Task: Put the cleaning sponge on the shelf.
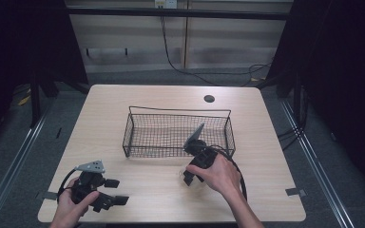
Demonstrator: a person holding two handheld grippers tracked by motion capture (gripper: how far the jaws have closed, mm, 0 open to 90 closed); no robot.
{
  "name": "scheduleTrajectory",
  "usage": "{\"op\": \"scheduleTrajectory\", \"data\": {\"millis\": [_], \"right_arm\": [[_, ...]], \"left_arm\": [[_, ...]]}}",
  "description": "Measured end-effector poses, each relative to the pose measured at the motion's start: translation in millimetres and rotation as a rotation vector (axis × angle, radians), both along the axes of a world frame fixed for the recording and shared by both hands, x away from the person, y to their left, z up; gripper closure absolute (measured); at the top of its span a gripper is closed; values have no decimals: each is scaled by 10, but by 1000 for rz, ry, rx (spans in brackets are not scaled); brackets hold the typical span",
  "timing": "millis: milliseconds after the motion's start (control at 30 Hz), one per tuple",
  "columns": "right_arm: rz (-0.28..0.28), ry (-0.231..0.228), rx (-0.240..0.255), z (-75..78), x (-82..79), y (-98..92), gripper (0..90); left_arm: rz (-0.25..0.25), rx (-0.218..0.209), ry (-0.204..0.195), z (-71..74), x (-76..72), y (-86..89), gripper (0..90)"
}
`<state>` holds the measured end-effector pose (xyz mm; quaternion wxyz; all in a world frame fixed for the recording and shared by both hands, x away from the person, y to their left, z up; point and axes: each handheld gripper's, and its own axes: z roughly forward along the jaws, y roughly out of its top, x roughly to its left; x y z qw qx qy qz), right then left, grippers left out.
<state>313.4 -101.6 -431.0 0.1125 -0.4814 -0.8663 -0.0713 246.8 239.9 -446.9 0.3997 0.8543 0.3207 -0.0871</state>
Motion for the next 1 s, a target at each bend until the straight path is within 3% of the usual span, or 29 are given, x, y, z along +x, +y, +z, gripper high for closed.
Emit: {"op": "scheduleTrajectory", "data": {"millis": [567, 900, 1000], "right_arm": [[15, 37, 57, 226, -8, -133, 262], [27, 25, 74, 400, 5, -170, 263], [32, 23, 102, 443, 10, -193, 262]], "left_arm": [[-1, 10, 3, -6, 4, -8, 188], [-5, 5, 4, -5, 7, -5, 188], [-4, 4, 4, -5, 7, -5, 188]]}}
